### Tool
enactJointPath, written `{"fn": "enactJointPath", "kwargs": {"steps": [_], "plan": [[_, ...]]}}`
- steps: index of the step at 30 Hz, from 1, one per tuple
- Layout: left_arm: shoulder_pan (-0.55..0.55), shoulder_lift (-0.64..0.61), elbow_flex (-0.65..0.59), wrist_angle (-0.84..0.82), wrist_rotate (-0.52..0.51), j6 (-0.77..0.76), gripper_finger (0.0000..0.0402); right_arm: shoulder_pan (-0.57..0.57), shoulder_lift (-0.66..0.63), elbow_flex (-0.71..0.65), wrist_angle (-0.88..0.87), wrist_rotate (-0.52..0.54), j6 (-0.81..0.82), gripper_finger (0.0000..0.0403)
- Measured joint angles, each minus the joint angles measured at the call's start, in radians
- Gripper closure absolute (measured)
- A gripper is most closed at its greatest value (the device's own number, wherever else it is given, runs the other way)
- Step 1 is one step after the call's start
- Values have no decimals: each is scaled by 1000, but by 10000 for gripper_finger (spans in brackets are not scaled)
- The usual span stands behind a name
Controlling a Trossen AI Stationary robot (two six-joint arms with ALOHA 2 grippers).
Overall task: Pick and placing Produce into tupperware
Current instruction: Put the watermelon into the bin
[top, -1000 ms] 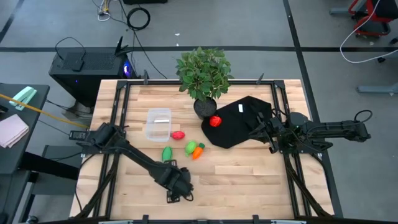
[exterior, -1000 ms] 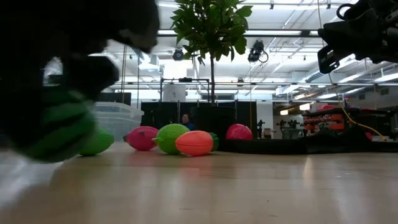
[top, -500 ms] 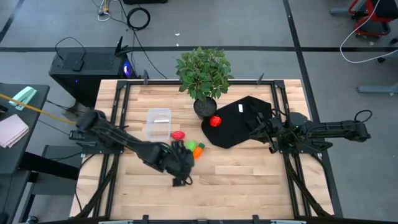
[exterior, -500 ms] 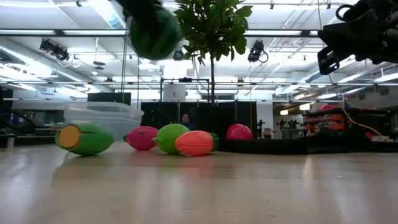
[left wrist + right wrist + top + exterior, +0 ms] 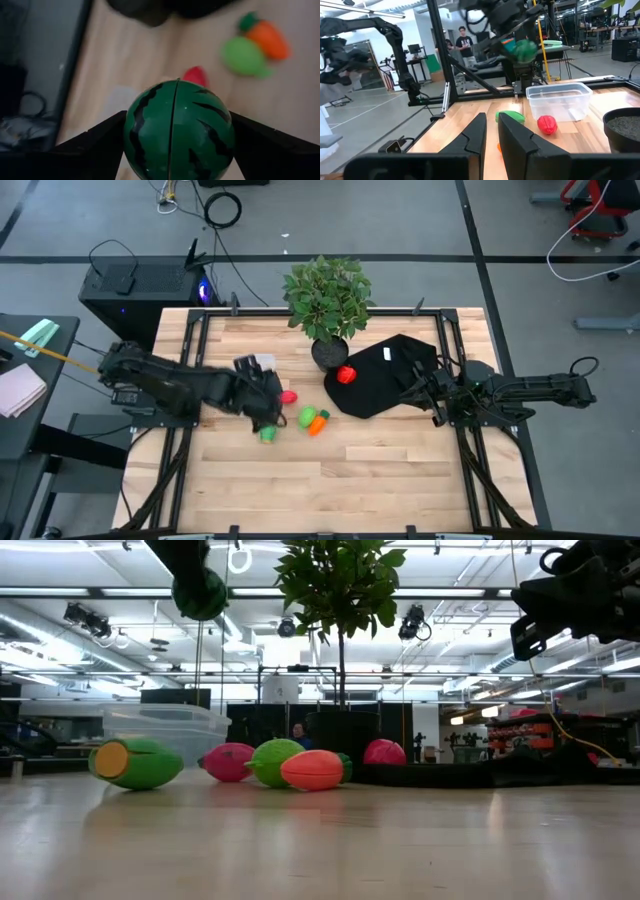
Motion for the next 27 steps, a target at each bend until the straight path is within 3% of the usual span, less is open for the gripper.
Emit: {"fn": "enactJointPath", "kwargs": {"steps": [11,23,27], "plan": [[272,0,0,-56,60,155,80,0,0,0,0,-4,0,346],[362,0,-2,-91,106,122,82,0,0,0,0,-33,16,346],[393,-2,-74,-81,114,109,84,0,0,0,0,-37,16,346]]}}
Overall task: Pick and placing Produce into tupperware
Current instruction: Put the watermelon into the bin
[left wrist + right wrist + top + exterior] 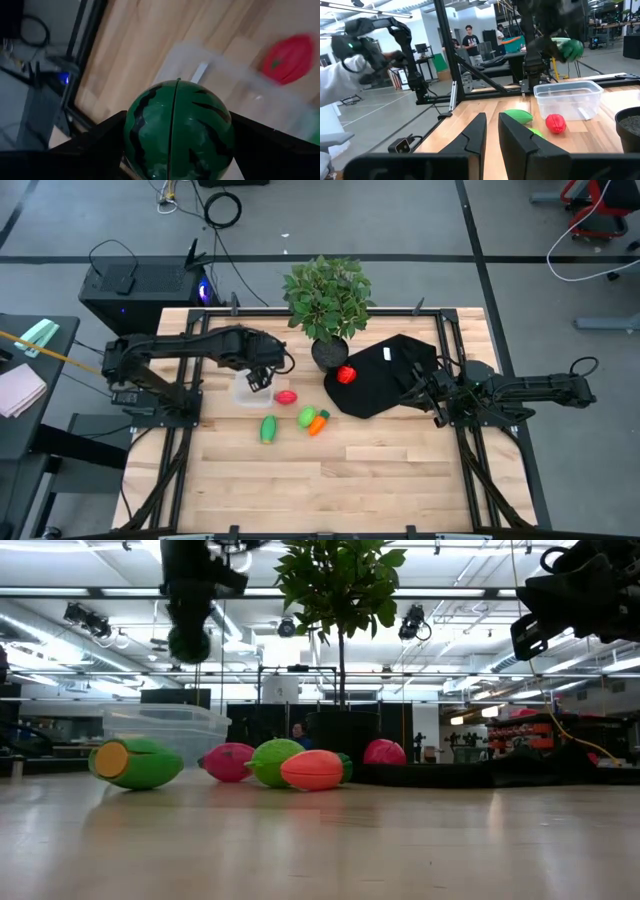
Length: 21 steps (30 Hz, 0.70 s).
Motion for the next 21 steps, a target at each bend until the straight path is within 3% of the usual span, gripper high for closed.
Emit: {"fn": "enactJointPath", "kwargs": {"steps": [6,11,15,21], "plan": [[34,-4,-223,107,4,-4,80,0,0,0,0,0,0,346],[36,-5,-356,345,71,61,85,0,0,0,0,1,0,346],[46,-5,-404,430,76,112,84,0,0,0,0,1,0,346],[84,-5,-412,430,78,151,82,0,0,0,0,1,0,346]]}}
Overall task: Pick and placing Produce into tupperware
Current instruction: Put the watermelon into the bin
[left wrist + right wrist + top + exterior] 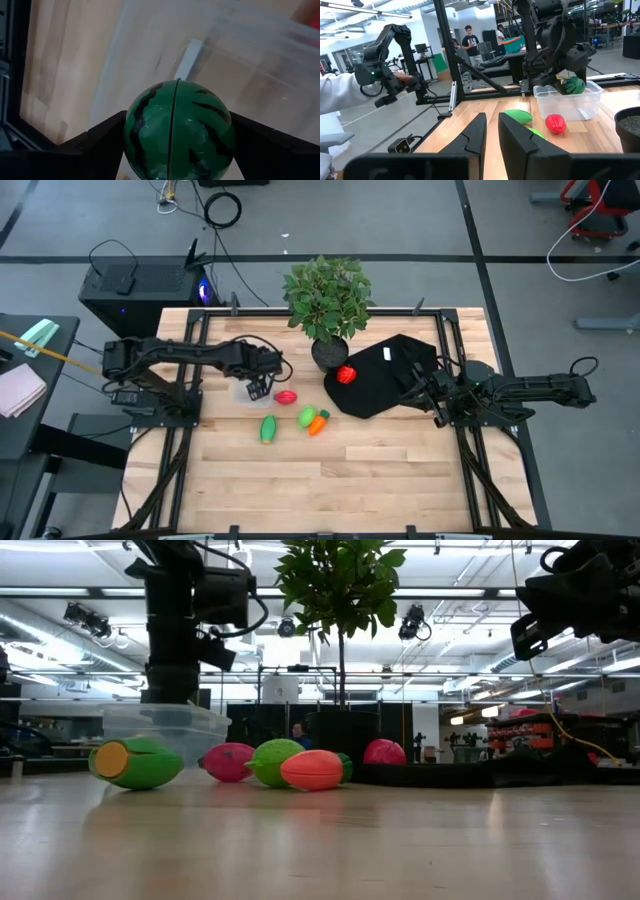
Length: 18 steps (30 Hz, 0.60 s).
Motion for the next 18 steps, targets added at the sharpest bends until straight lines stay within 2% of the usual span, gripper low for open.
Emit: {"fn": "enactJointPath", "kwargs": {"steps": [8,18], "plan": [[43,0,0,20,1,49,78,0,0,0,0,0,0,346],[50,0,0,23,78,66,79,0,0,0,0,0,0,346]]}}
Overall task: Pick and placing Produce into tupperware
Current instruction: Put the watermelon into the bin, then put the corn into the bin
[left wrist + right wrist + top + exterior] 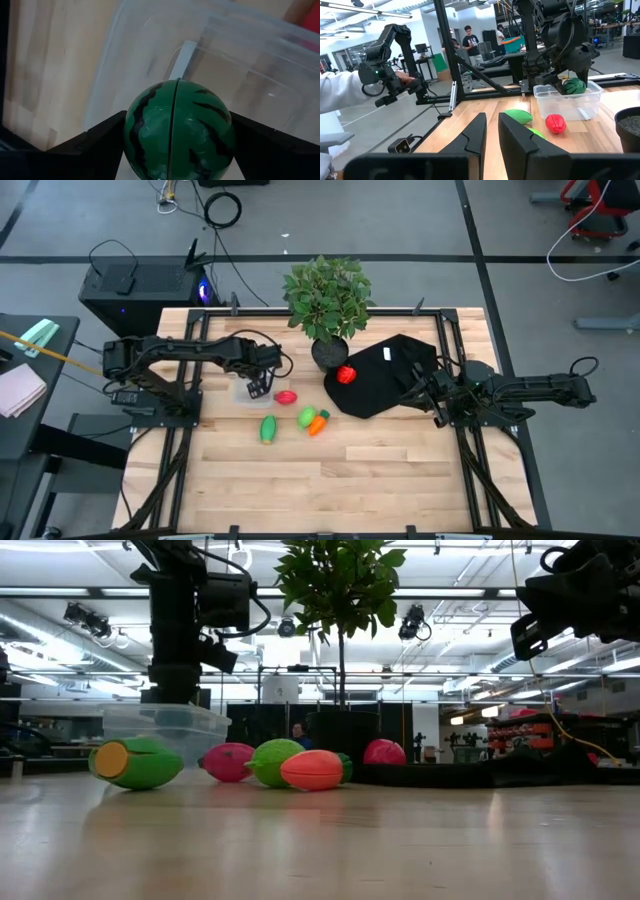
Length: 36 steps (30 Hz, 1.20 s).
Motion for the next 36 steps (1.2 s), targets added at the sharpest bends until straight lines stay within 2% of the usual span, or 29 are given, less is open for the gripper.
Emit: {"fn": "enactJointPath", "kwargs": {"steps": [27,36], "plan": [[0,0,0,22,-3,6,67,0,0,0,0,0,0,346],[-77,-8,1,34,1,21,68,0,0,0,0,0,0,346]]}}
